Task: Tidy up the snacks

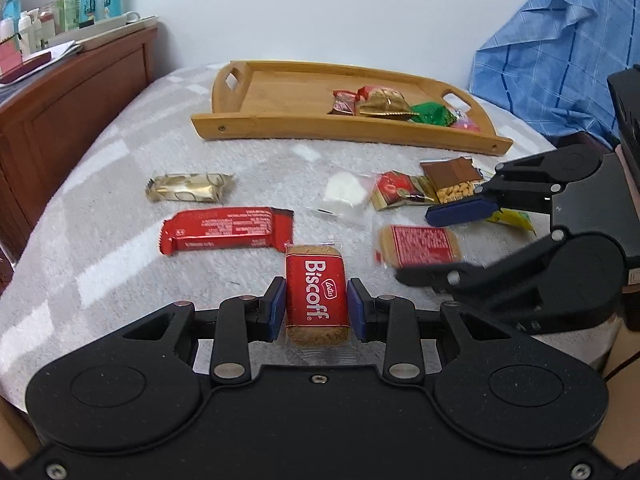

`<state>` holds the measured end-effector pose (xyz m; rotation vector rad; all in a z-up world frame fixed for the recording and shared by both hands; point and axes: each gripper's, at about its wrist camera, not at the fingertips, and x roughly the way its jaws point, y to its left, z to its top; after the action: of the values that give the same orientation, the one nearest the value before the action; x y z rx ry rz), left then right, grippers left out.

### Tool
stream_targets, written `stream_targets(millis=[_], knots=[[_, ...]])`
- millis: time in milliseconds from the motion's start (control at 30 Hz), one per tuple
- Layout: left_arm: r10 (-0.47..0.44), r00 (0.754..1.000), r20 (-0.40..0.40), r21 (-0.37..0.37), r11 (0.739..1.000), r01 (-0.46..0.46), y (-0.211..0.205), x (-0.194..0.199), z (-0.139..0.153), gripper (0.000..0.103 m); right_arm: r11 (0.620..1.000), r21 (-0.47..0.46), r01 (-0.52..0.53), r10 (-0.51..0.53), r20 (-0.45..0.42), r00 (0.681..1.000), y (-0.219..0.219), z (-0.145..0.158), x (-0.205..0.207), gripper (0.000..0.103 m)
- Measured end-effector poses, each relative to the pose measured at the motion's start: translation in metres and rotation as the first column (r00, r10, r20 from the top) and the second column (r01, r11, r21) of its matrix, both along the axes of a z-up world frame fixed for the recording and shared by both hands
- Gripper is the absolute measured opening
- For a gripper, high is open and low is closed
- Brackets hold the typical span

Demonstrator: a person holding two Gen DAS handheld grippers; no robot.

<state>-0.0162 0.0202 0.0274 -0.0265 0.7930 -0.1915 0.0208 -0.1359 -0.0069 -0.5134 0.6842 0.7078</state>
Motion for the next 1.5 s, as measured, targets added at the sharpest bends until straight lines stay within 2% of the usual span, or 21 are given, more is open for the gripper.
stream_targets(millis=[33,67,100,200,333,433,467,633,667,733,767,800,867,900,933,1133,1233,1267,1333,1400,1500], knots=[[0.000,1.000,0.001,-0.001,1.000,0.000,-0.001,0.000,0.000,0.031,0.999,0.028,0.031,-0.030,-0.010,0.999,-0.002,-0.001,0.000,0.061],[-0.001,1.000,0.004,-0.003,1.000,0.001,-0.001,0.001,0.000,0.031,0.997,0.055,0.062,-0.060,-0.022,0.998,-0.005,-0.001,0.001,0.050],[-0.001,1.000,0.007,-0.004,1.000,0.001,-0.002,0.002,0.001,0.031,0.993,0.079,0.092,-0.090,-0.029,0.995,-0.008,-0.002,0.000,0.044],[-0.001,1.000,0.021,-0.008,1.000,0.001,-0.004,0.007,0.004,0.031,0.971,0.136,0.198,-0.197,-0.024,0.980,-0.012,-0.003,-0.006,0.037],[0.001,0.999,0.039,-0.006,1.000,0.000,-0.007,0.012,0.008,0.031,0.928,0.214,0.304,-0.304,-0.036,0.952,-0.019,0.001,-0.011,0.038],[0.001,0.999,0.046,-0.004,1.000,-0.001,-0.009,0.016,0.009,0.031,0.906,0.248,0.343,-0.332,-0.086,0.939,-0.024,-0.001,-0.006,0.043],[0.002,0.999,0.047,-0.003,1.000,-0.001,-0.009,0.017,0.009,0.031,0.899,0.259,0.352,-0.340,-0.092,0.936,-0.025,-0.003,-0.005,0.053],[0.009,0.999,0.044,0.001,1.000,-0.009,-0.011,0.019,0.008,0.031,0.898,0.261,0.353,-0.350,-0.058,0.935,-0.021,-0.008,-0.001,0.055],[0.010,0.999,0.043,0.002,1.000,-0.010,-0.011,0.019,0.007,0.031,0.902,0.254,0.349,-0.349,-0.048,0.936,-0.019,-0.010,-0.002,0.040],[0.014,0.999,0.044,0.003,1.000,-0.014,-0.012,0.019,0.007,0.031,0.900,0.252,0.355,-0.360,-0.031,0.933,-0.016,-0.011,-0.006,0.028],[0.016,0.999,0.047,0.002,1.000,-0.016,-0.012,0.018,0.009,0.031,0.898,0.249,0.362,-0.370,-0.019,0.929,-0.014,-0.011,-0.008,0.012],[0.016,0.998,0.054,0.003,1.000,-0.016,-0.012,0.017,0.011,0.031,0.894,0.251,0.371,-0.381,-0.012,0.925,-0.013,-0.010,-0.009,0.010],[0.013,0.997,0.075,0.002,1.000,-0.014,-0.013,0.015,0.017,0.030,0.877,0.281,0.389,-0.402,-0.010,0.916,-0.015,-0.006,-0.012,0.010],[0.011,0.996,0.087,0.000,1.000,-0.011,-0.014,0.015,0.021,0.017,0.870,0.300,0.391,-0.408,-0.007,0.913,-0.017,-0.003,-0.013,0.009],[0.007,0.995,0.097,-0.003,1.000,-0.007,-0.014,0.015,0.024,0.013,0.864,0.320,0.389,-0.410,-0.002,0.912,-0.018,0.001,-0.015,0.009],[0.019,0.994,0.110,-0.005,1.000,-0.019,-0.016,0.024,0.031,0.014,0.817,0.414,0.401,-0.447,0.016,0.894,-0.030,0.021,-0.010,0.009],[0.018,0.995,0.098,0.001,1.000,-0.018,-0.016,0.020,0.027,0.015,0.806,0.412,0.425,-0.467,0.003,0.884,-0.035,0.021,-0.002,0.010],[0.009,0.996,0.094,0.013,1.000,-0.010,-0.017,0.018,0.025,0.019,0.805,0.406,0.433,-0.471,-0.006,0.882,-0.036,0.019,-0.001,0.016],[-0.005,0.997,0.081,0.031,1.000,0.003,-0.016,0.011,0.021,0.028,0.808,0.400,0.432,-0.469,-0.006,0.883,-0.039,0.018,-0.003,0.036],[-0.007,0.998,0.070,0.031,1.000,0.005,-0.014,0.005,0.017,0.041,0.822,0.381,0.422,-0.458,0.002,0.889,-0.041,0.015,-0.010,0.053],[-0.004,0.999,0.048,0.029,1.000,0.002,-0.014,0.001,0.011,0.043,0.822,0.373,0.430,-0.462,-0.005,0.887,-0.044,0.013,-0.020,0.059]])
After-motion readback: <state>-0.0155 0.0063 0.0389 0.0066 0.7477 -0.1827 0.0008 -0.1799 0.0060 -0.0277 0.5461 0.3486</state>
